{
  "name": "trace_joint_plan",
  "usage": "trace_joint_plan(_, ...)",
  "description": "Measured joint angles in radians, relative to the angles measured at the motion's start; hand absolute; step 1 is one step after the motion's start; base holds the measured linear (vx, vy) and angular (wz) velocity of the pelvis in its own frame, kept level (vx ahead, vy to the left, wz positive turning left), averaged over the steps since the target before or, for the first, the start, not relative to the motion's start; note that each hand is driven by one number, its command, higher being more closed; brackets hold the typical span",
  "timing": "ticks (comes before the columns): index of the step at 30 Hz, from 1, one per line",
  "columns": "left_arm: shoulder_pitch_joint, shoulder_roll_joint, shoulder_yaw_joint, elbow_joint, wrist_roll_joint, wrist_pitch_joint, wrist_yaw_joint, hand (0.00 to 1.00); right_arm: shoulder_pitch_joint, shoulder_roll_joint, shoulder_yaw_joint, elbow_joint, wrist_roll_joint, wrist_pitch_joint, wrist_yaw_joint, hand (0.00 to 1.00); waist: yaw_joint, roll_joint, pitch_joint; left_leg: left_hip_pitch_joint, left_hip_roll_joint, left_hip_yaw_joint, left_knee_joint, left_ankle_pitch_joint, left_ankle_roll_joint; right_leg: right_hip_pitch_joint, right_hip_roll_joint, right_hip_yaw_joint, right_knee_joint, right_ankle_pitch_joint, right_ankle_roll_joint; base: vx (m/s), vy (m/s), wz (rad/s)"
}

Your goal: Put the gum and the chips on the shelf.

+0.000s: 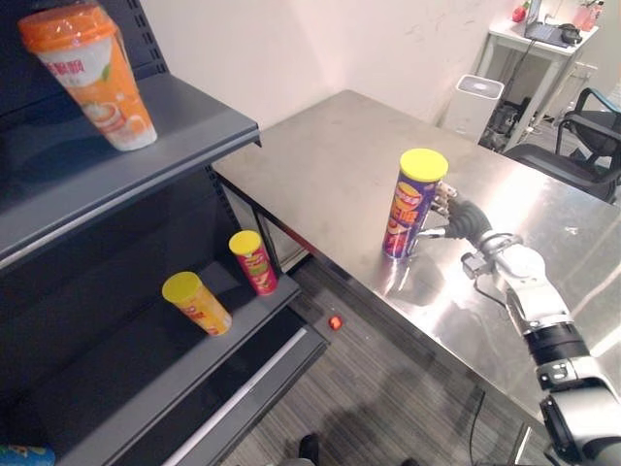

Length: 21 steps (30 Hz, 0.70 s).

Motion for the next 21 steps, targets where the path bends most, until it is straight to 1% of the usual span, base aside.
trace_joint_plan(2, 0.0, 0.0, -0.002, 0.0, 0.0, 0.0, 0.0, 0.0, 0.001, 0.002, 0.007, 0.001, 0.029, 0.02, 0.0, 0.0, 0.001, 0.0, 0.0, 0.0, -0.001, -0.001, 0.0, 0.0, 0.0, 0.0, 0.0, -0.001, 0.0, 0.0, 0.0, 0.0, 0.0, 0.0)
trace_joint_plan(21, 0.0, 0.004, -0.009, 0.001, 0.0, 0.0, 0.0, 0.0, 0.007, 0.003, 0.006, 0.009, 0.029, 0.022, 0.0, 0.0, 0.002, -0.002, -0.001, 0.001, -0.003, -0.005, -0.001, 0.001, 0.001, 0.003, 0.0, -0.005, 0.0, 0.0, 0.0, 0.0, 0.0, 0.0)
